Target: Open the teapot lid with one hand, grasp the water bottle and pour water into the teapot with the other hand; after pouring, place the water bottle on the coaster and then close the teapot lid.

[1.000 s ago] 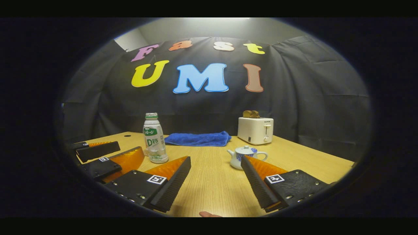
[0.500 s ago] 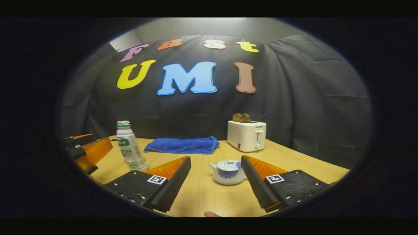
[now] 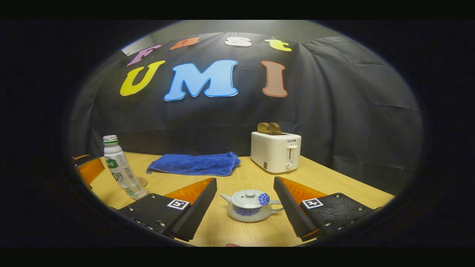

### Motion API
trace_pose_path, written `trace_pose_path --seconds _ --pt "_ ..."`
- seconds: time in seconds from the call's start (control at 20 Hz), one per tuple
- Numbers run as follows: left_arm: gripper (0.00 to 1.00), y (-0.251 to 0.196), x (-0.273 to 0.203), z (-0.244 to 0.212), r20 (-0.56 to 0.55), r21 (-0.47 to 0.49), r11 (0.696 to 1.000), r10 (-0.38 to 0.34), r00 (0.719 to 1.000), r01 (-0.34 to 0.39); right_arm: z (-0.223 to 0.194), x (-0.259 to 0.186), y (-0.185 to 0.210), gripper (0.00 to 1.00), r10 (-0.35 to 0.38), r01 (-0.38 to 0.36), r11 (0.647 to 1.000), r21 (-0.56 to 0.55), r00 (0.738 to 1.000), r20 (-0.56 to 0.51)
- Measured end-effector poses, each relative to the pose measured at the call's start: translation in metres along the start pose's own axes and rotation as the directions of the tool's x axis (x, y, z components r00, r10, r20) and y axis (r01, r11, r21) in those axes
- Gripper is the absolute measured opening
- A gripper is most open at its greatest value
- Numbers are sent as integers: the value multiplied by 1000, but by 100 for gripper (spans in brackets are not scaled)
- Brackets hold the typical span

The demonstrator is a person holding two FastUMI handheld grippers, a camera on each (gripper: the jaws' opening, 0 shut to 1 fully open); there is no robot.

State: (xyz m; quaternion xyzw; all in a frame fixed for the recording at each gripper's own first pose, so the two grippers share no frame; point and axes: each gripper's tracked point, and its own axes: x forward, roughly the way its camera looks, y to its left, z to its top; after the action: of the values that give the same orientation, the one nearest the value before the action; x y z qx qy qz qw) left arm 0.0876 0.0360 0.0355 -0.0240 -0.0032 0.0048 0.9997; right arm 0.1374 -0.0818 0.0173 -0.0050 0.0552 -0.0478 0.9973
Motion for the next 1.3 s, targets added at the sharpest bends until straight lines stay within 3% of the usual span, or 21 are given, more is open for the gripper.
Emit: trace_pose_path --seconds 0.2,0.3,0.35,0.4,0.45,0.5,0.65,0.7,0.75,0.8,0.85,0.9,1.0,1.05,1.25,1.3 --pt "100 3 2 3 9 22 1000 1 1000 -2 -15 14 -1 92 7 -8 1000 -13 998 -61" --pt "100 5 2 5 11 22 1000 0 1000 0 -22 16 -3 75 4 -4 1000 -5 996 -87" --pt "100 5 3 4 11 22 1000 0 1000 0 -23 14 -5 77 2 -2 1000 -1 996 -95" --pt "100 5 4 5 12 21 1000 0 1000 0 -24 16 -1 58 14 -13 1000 6 996 -93" --pt "100 5 3 5 12 22 1000 -1 1000 0 -23 17 0 49 15 -15 1000 1 996 -90" --pt "100 4 3 5 13 23 1000 -3 1000 3 -24 15 0 27 10 -12 1000 -15 996 -88" --pt "100 2 3 4 13 30 1000 -9 1000 9 -23 15 0 30 22 -24 999 -28 996 -81" --pt "100 1 4 4 13 31 999 -11 1000 11 -18 11 -4 16 9 -12 999 -36 997 -74" --pt "100 1 3 3 11 31 999 -13 1000 13 -26 30 -3 11 6 -7 1000 -23 997 -71" --pt "100 1 3 4 10 29 999 -14 1000 14 -22 19 -3 5 9 -12 999 -38 997 -72" --pt "100 0 4 2 9 26 1000 -15 1000 15 -20 18 -4 22 10 -14 998 -57 997 -71" --pt "100 0 4 2 9 23 1000 -18 1000 18 -20 17 -3 6 12 -17 997 -71 998 -67" --pt "100 -1 2 2 9 20 1000 -23 1000 23 -16 15 0 6 23 -27 997 -71 998 -54" --pt "94 -1 3 3 12 21 1000 -20 1000 20 -12 13 0 6 25 -28 997 -77 999 -37" --pt "100 -3 7 -1 10 17 1000 -25 1000 25 8 3 5 6 33 -29 995 -100 999 35" --pt "100 -3 8 -3 2 12 1000 -25 1000 25 8 2 7 0 39 -35 994 -104 998 39"
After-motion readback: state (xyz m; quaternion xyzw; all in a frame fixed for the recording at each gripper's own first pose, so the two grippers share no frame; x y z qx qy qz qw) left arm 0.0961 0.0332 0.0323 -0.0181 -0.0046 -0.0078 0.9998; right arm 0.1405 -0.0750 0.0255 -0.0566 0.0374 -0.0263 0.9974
